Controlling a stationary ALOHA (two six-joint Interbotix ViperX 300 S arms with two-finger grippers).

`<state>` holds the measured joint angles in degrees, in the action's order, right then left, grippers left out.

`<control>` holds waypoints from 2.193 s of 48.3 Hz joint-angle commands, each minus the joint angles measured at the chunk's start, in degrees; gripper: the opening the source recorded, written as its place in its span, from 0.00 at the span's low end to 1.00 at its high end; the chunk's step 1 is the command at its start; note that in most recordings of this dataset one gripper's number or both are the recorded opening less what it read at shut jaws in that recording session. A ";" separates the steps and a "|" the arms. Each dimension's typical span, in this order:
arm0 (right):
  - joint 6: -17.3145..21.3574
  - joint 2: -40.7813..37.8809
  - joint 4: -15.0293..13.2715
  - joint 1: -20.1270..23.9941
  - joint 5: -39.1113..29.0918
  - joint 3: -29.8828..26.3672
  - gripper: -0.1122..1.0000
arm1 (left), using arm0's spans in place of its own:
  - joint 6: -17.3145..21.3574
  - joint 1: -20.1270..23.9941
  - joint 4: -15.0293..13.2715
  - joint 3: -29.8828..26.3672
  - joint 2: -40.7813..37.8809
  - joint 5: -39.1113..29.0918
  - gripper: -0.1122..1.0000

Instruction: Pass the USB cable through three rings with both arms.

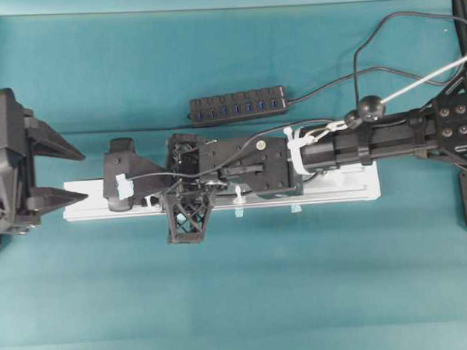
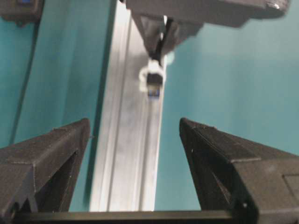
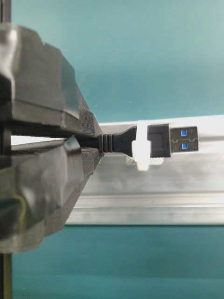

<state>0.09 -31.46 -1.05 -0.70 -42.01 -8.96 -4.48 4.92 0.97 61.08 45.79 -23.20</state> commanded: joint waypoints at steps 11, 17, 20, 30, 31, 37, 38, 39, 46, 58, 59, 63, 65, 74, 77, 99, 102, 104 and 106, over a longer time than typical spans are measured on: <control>1.41 0.44 0.18 0.09 0.88 -0.79 0.02 | -4.75 -0.62 0.00 3.16 -6.06 10.02 0.86; 2.11 0.62 0.18 0.00 1.76 -0.79 0.02 | -4.92 -1.85 0.09 3.34 -9.05 12.04 0.86; 2.46 0.62 0.18 -0.09 2.55 -0.70 0.02 | -4.92 -2.37 0.09 3.08 -10.99 12.92 0.86; 2.99 0.70 0.18 -0.44 3.16 -0.62 0.02 | -4.92 -3.34 0.00 2.81 -18.19 18.90 0.86; 2.99 0.70 0.18 -0.44 3.16 -0.62 0.02 | -4.83 -3.34 0.09 2.81 -18.81 19.51 0.86; 3.08 0.88 0.18 -0.44 3.16 -0.35 0.02 | -4.75 -3.34 0.09 2.29 -22.41 22.68 0.86; 3.08 0.88 0.18 -0.44 3.16 -0.35 0.02 | -4.66 -3.34 0.00 2.20 -23.03 23.12 0.86; 3.08 0.97 0.18 -0.44 3.16 -0.35 0.02 | -4.66 -3.34 0.09 2.11 -23.64 23.64 0.86; 2.99 1.05 0.18 -0.44 3.52 -0.35 0.02 | -4.66 -3.25 0.00 1.85 -26.89 25.84 0.86; 3.08 1.23 0.18 -0.44 4.75 -0.26 0.02 | -4.57 -3.16 0.09 1.41 -28.92 28.48 0.86; 3.08 1.23 0.18 -0.44 4.75 -0.26 0.02 | -4.57 -3.16 0.09 1.41 -29.00 28.56 0.86; 3.08 1.23 0.18 -0.44 4.75 -0.26 0.02 | -4.57 -3.08 0.00 1.49 -29.27 28.56 0.86; 3.08 1.23 0.18 -0.44 4.75 -0.26 0.02 | -4.57 -3.08 0.00 1.58 -29.27 28.56 0.86; 3.16 1.23 0.18 -0.44 4.75 -0.26 0.02 | -4.83 -3.08 0.09 2.29 -29.09 28.48 0.85; 3.16 1.23 0.18 -0.44 4.75 -0.18 0.02 | -5.27 -3.34 0.00 2.81 -28.92 28.39 0.85; 3.34 1.49 1.05 -0.44 4.75 0.44 0.02 | -4.57 -3.16 0.09 5.71 -26.19 32.96 0.85; 3.34 1.49 1.05 -0.44 4.83 0.53 0.02 | -4.57 -3.16 0.00 5.89 -26.63 33.93 0.85; 3.34 1.49 1.05 -0.44 4.92 0.62 0.02 | -4.57 -3.16 0.09 5.98 -27.07 34.54 0.85; 3.34 1.49 1.05 -0.44 5.10 0.70 0.02 | -4.57 -3.16 0.09 5.98 -27.42 35.16 0.85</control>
<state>2.90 -31.20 -0.18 -1.32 -37.44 -8.09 -9.23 1.67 0.97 67.32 18.81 10.37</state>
